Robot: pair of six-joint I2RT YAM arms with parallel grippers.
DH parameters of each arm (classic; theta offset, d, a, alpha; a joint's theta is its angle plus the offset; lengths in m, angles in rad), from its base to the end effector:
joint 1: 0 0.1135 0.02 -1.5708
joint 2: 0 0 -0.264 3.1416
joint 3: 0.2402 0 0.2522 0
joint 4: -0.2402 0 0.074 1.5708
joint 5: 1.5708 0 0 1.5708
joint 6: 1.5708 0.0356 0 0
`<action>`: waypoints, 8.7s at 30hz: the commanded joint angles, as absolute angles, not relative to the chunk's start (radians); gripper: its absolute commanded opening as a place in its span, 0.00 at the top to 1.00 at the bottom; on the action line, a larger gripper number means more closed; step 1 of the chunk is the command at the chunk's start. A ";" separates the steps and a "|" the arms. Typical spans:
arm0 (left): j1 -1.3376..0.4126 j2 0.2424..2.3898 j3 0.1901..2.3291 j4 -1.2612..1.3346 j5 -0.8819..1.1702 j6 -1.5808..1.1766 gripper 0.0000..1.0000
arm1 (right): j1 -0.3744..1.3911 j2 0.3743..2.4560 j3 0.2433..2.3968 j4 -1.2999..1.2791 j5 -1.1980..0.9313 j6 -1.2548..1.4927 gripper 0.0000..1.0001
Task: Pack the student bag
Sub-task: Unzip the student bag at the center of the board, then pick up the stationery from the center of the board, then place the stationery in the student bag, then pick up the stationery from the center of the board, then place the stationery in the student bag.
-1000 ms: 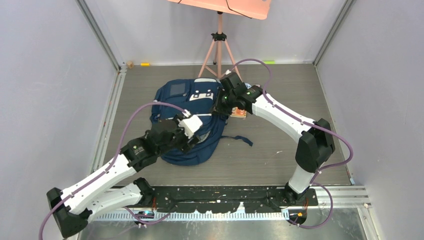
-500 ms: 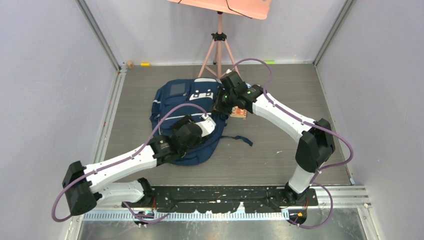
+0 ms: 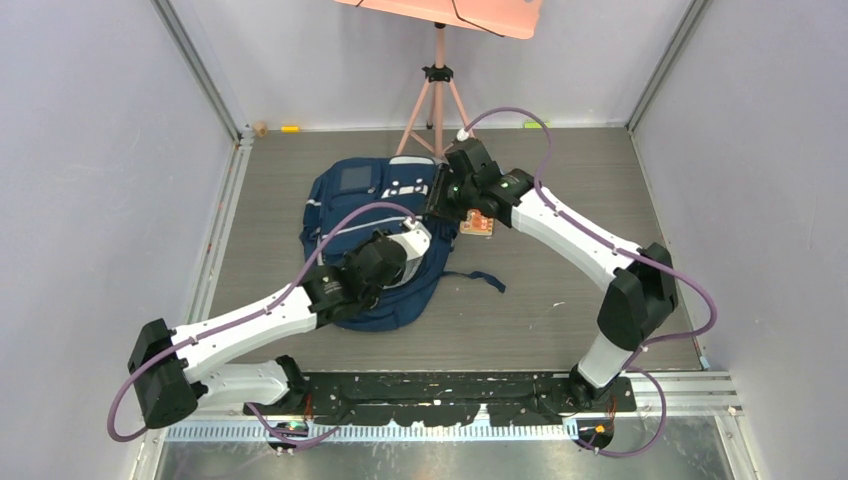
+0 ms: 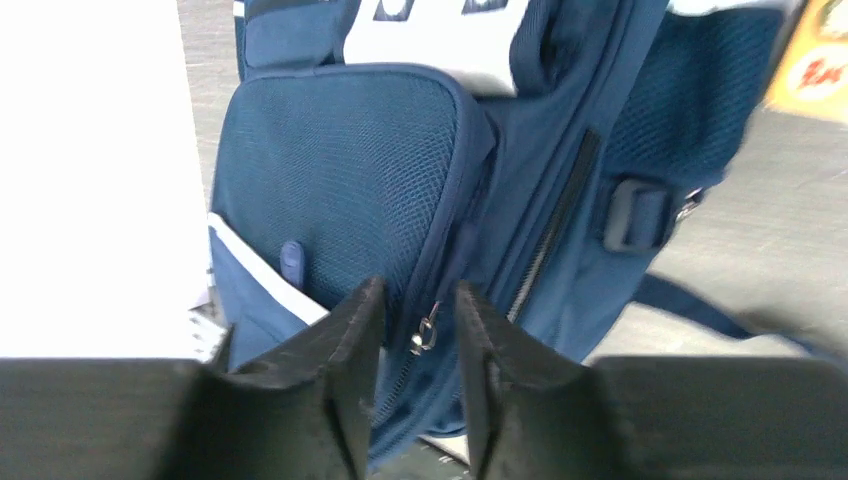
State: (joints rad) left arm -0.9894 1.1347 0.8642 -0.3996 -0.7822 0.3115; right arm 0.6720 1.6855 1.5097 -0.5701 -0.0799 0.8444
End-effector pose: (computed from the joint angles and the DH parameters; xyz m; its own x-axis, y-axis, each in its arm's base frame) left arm 0.1519 -0.1854 0.2835 -0.2359 0.7549 -0.6119 0.3800 0.6512 0.6569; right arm 0.2974 0.2402 0.3177 -0.8509 0.2753 -0.4473 -0.0456 0.8097 0.5851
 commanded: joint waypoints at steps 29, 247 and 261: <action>-0.807 1.063 1.138 -0.415 -0.354 0.066 1.00 | 0.369 2.000 1.840 -0.764 0.288 0.295 0.10; -0.617 1.021 1.144 -0.407 -0.104 -0.041 1.00 | 1.054 1.601 0.905 0.612 0.766 -0.089 1.00; -0.617 1.014 1.144 -0.408 -0.101 -0.039 1.00 | 1.025 1.779 0.997 0.729 0.828 -0.161 0.70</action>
